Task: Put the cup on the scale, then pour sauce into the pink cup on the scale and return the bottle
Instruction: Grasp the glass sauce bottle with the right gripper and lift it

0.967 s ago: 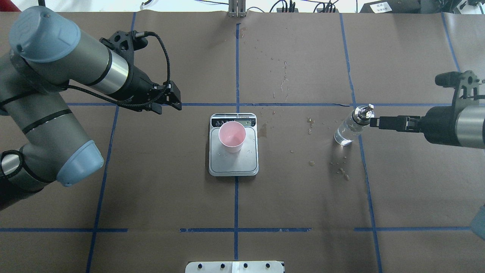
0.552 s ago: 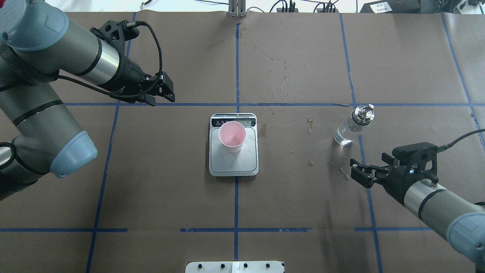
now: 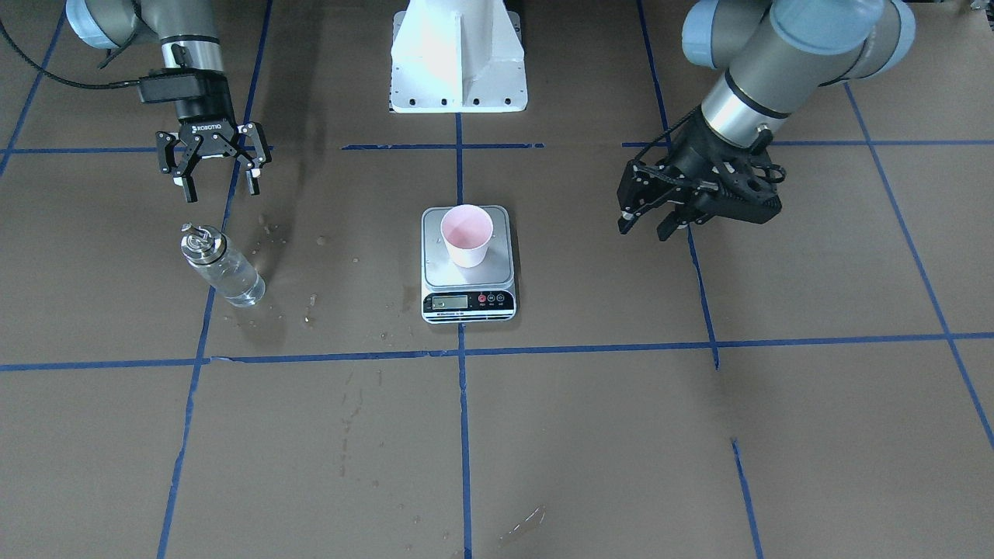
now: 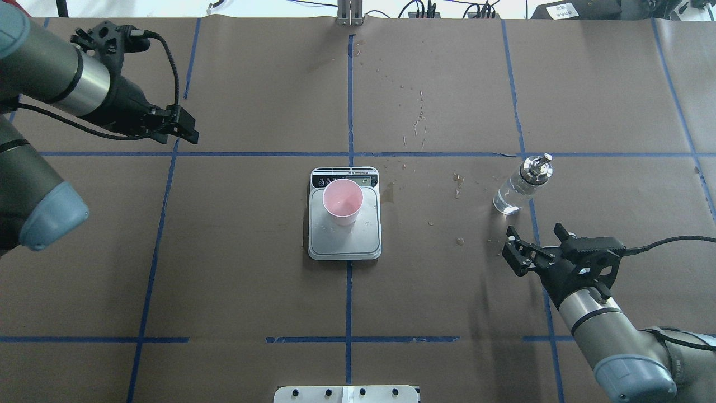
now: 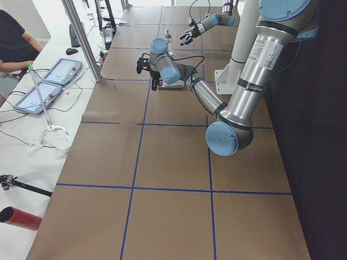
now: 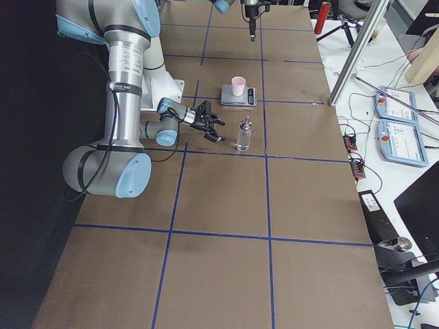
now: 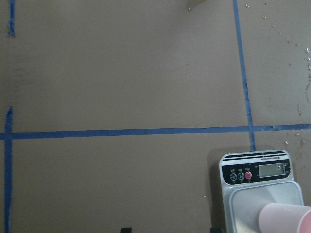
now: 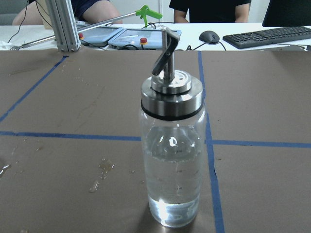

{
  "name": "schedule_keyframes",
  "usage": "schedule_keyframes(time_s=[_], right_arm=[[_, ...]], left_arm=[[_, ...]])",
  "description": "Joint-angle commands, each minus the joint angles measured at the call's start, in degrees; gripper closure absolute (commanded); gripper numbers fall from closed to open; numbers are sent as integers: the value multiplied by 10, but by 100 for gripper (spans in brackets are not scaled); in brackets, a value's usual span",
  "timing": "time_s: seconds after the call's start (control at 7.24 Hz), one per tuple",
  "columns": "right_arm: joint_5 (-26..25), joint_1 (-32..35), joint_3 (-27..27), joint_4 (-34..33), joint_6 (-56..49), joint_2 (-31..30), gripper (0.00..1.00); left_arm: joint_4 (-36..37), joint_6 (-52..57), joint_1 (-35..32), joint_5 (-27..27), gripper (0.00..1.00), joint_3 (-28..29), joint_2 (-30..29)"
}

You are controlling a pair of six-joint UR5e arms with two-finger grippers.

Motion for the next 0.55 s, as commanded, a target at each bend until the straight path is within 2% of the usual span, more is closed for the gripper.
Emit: schedule_keyframes(time_s=[0.0,0.41], right_arm=[[-28,1,-41,4,10,34,1],[-31,31,-57,0,2,67,0]], left_arm=[[9,48,-18,0,34,-6,22],[8,50,-18,3,33,-1,27]])
